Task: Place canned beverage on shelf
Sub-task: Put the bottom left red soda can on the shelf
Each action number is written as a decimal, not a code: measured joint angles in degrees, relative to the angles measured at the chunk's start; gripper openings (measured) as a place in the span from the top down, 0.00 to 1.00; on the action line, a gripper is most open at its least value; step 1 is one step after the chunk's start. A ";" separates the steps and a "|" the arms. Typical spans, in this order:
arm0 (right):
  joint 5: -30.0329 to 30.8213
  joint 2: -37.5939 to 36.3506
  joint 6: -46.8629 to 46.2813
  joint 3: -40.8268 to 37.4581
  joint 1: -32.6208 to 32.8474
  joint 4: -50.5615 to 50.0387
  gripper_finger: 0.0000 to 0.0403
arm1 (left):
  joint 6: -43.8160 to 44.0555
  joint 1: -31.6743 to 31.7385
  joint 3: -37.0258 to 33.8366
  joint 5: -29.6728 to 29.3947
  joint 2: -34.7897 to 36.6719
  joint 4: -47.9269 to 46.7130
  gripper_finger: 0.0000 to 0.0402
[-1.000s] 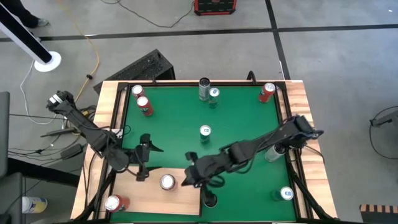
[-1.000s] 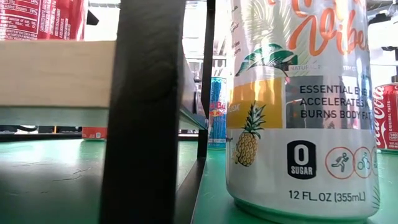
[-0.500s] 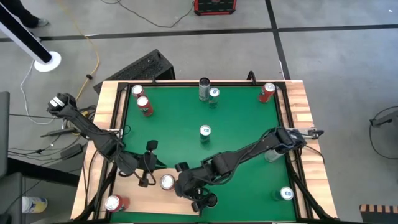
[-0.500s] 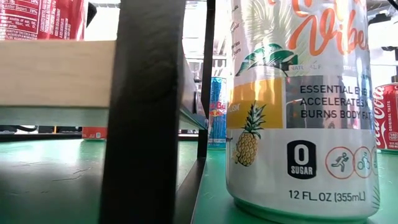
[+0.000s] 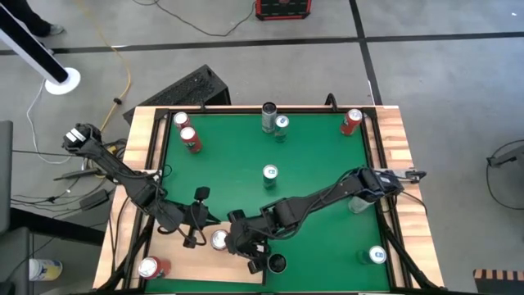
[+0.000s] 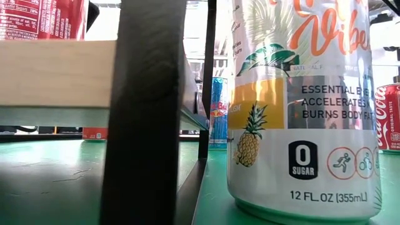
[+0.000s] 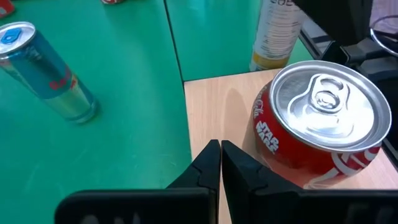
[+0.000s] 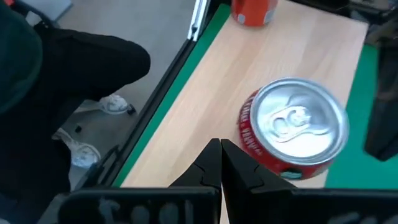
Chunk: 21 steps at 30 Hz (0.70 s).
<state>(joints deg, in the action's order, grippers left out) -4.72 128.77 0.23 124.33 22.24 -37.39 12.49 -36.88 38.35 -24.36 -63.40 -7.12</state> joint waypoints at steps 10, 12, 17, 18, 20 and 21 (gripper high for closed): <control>-1.43 0.00 2.54 0.00 -0.67 0.07 0.94 | -0.02 -0.02 0.00 1.16 0.00 0.10 1.00; -1.42 0.00 3.02 0.00 -0.78 0.09 0.94 | -0.02 -0.02 0.00 1.16 0.00 0.11 1.00; -3.00 0.00 3.29 0.00 -1.39 -0.02 0.94 | 0.02 -0.02 0.00 1.16 0.00 0.11 1.00; -3.01 0.00 3.44 0.00 -1.42 0.00 0.94 | 0.03 -0.02 0.00 1.16 0.00 0.10 1.00; -4.52 0.00 4.35 0.00 -1.45 0.07 0.94 | 0.04 -0.02 0.00 1.16 0.00 0.11 1.00; -5.67 0.00 4.62 0.00 -1.47 0.14 0.94 | 0.04 -0.02 0.00 1.16 0.00 0.11 1.00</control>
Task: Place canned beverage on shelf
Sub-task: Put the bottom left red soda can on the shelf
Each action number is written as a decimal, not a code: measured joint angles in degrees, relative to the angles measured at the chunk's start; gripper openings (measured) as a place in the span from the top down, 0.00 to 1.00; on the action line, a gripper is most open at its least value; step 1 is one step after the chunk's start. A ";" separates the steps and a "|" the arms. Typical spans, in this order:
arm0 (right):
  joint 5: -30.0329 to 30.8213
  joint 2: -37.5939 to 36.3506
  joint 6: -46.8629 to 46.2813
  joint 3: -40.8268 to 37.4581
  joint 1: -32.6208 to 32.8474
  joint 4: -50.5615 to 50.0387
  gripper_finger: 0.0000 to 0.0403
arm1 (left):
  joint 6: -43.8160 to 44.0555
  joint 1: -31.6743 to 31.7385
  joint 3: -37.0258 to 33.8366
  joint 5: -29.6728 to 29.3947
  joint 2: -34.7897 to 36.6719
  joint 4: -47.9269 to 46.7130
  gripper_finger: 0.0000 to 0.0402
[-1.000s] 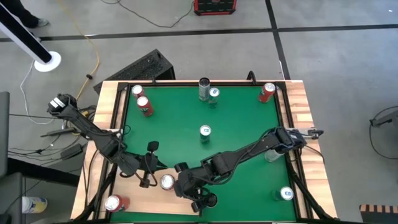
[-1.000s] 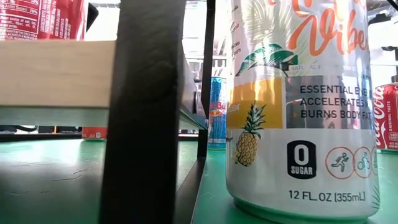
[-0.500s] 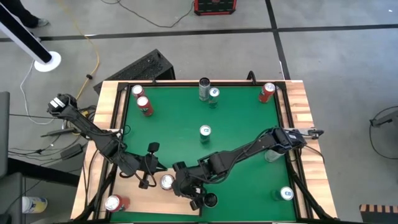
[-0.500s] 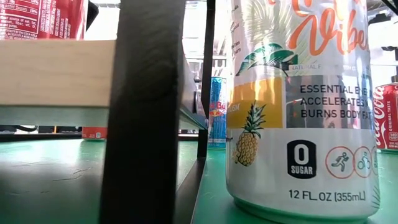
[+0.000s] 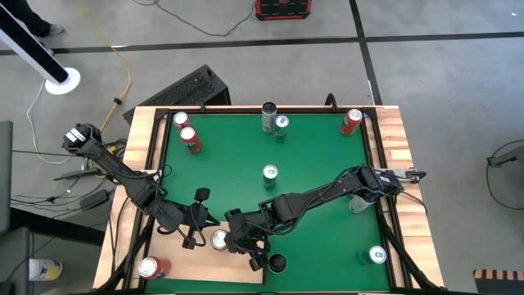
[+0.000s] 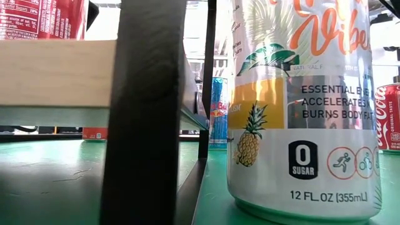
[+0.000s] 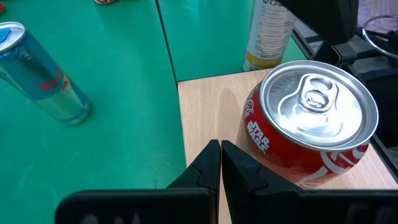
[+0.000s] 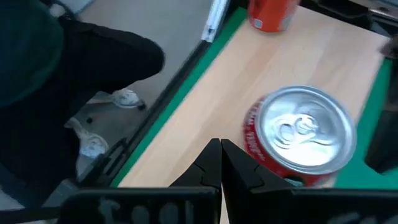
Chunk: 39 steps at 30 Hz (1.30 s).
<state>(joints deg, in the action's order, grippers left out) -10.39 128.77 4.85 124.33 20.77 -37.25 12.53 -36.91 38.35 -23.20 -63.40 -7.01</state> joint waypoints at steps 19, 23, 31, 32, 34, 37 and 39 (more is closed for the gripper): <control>-2.28 3.56 0.12 0.00 -1.49 1.25 0.94 | 0.88 0.03 0.02 2.73 0.04 -0.23 1.00; -0.93 3.56 -0.20 0.00 -2.24 -0.38 0.94 | 1.76 0.03 0.02 4.27 0.04 -0.55 1.00; 0.13 3.56 -0.32 0.00 -3.71 -2.80 0.94 | 5.18 0.04 0.02 5.92 1.46 -3.65 1.00; 0.22 3.56 -0.31 0.00 -3.85 -2.95 0.94 | 5.57 0.04 0.02 6.51 1.80 -3.99 1.00; 0.29 3.56 -0.30 0.00 -4.16 -3.21 0.94 | 6.20 -0.26 0.02 7.52 2.49 -4.30 1.00; 0.61 3.56 -0.28 0.00 -4.63 -3.11 0.94 | 6.40 -1.09 0.02 7.91 3.61 -4.09 1.00; 0.67 3.56 -0.25 0.00 -4.95 -3.01 0.94 | 6.85 -1.56 0.02 8.00 4.49 -4.46 1.00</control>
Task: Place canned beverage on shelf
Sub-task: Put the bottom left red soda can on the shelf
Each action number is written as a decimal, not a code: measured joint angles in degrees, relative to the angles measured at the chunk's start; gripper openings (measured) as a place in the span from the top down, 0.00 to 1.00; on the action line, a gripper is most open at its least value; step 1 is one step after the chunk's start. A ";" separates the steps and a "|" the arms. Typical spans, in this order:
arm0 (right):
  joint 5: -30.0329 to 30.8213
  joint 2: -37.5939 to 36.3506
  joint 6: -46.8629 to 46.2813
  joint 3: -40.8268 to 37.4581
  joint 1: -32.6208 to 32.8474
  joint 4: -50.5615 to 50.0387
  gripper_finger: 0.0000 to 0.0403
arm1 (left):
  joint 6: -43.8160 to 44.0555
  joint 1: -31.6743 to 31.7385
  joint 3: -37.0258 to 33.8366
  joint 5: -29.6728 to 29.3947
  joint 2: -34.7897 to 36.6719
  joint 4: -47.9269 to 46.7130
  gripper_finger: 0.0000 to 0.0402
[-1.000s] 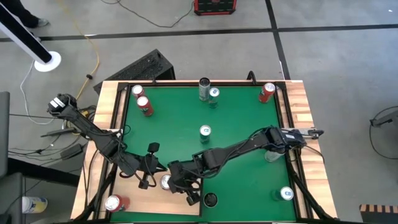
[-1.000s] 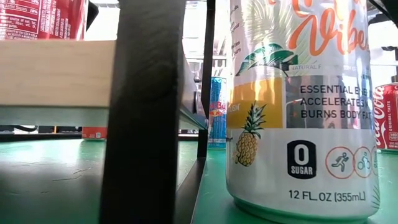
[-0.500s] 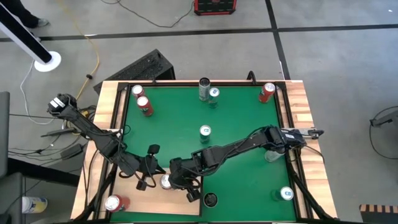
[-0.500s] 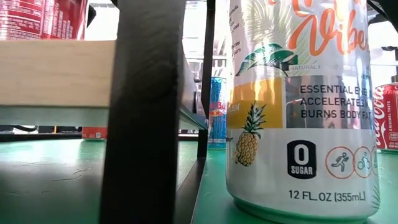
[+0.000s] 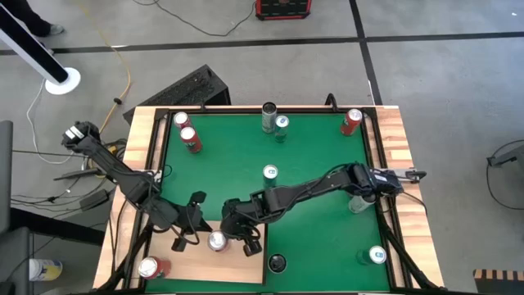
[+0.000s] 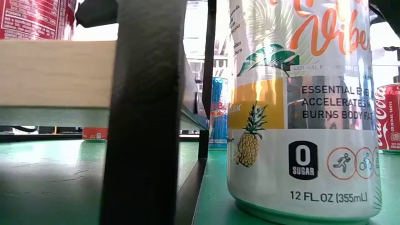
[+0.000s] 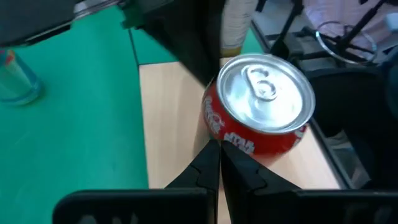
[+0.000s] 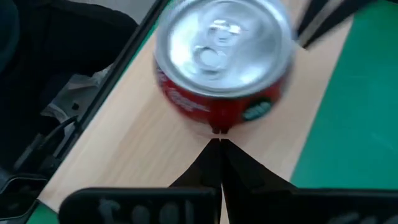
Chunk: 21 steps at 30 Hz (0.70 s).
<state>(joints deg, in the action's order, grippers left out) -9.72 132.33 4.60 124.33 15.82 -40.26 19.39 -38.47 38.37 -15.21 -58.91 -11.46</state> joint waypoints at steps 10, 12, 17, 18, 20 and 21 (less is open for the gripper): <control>-0.25 -1.06 -0.09 0.03 0.35 -3.68 0.94 | -0.19 -0.71 0.00 -4.76 3.58 -3.42 1.00; -0.57 -1.31 -0.02 0.26 1.52 -4.35 0.94 | -1.90 -0.08 0.00 -4.97 3.30 -2.17 1.00; -1.40 -1.84 0.85 0.66 3.92 -2.82 0.94 | -4.29 1.95 0.07 -3.31 0.66 0.05 1.00; -1.38 -1.82 0.87 0.66 4.12 -2.29 0.94 | -4.65 2.34 0.07 -3.07 -0.08 0.95 1.00; -1.38 -1.68 1.21 0.66 4.19 -1.40 0.94 | -5.39 2.94 0.07 -2.21 -1.67 2.27 1.00; -1.38 -1.68 1.29 0.66 4.16 -0.82 0.94 | -5.91 3.26 0.07 -1.36 -2.41 3.13 1.00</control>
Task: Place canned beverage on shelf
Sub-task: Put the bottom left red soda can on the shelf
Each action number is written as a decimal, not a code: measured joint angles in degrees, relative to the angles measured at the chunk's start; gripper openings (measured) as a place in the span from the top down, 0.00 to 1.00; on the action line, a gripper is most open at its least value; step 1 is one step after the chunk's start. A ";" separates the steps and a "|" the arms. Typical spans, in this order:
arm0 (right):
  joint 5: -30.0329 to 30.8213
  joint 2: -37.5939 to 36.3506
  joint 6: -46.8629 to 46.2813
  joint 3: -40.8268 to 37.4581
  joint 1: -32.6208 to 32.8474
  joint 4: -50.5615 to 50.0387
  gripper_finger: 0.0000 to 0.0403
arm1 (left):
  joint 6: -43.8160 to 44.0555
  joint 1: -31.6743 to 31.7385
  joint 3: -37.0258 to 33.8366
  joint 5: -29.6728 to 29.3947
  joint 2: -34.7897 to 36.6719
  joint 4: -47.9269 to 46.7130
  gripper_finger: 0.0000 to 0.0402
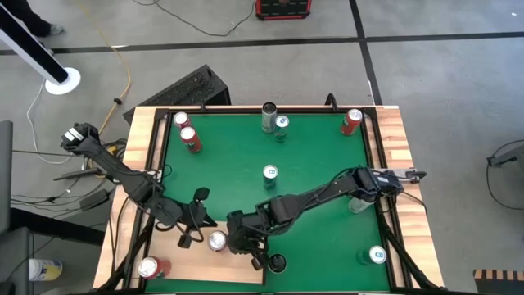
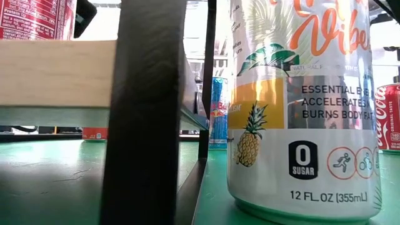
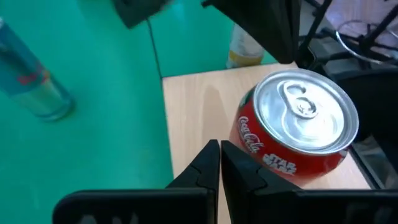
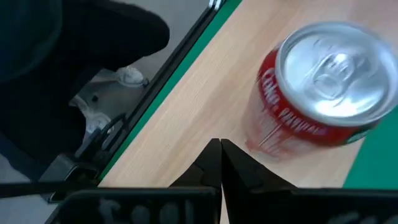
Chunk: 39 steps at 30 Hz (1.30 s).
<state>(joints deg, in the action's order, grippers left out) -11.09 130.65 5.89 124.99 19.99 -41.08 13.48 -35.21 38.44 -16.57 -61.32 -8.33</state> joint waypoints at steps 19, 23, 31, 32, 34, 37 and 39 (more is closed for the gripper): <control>0.93 0.00 0.61 -0.02 -2.47 4.72 0.94 | 3.59 -0.25 0.00 4.12 -2.30 1.01 1.00; 2.82 0.00 0.59 -0.02 -2.82 4.09 0.94 | 4.92 -0.71 -0.02 4.05 -2.30 -0.95 1.00; -3.99 0.02 0.20 -0.02 -0.87 3.49 0.94 | 6.68 -1.05 -0.02 2.39 -0.52 -3.48 1.00; -4.38 0.02 0.20 -0.02 -0.32 3.62 0.94 | 6.68 -1.09 -0.02 2.18 -0.24 -3.40 1.00; -4.48 0.53 0.19 -0.02 0.39 4.73 0.94 | 6.38 -1.09 -0.02 2.17 0.03 -3.21 1.00; -4.44 0.99 0.19 -0.11 0.29 6.13 0.94 | 6.31 -1.13 -0.04 2.61 0.03 -2.68 1.00; -4.64 1.05 0.17 -0.13 0.14 7.68 0.94 | 6.56 -1.13 -0.04 3.19 0.04 -2.26 1.00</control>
<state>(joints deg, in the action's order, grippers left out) -15.74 131.70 6.06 124.86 20.13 -33.40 20.04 -36.34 38.39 -13.37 -61.28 -10.59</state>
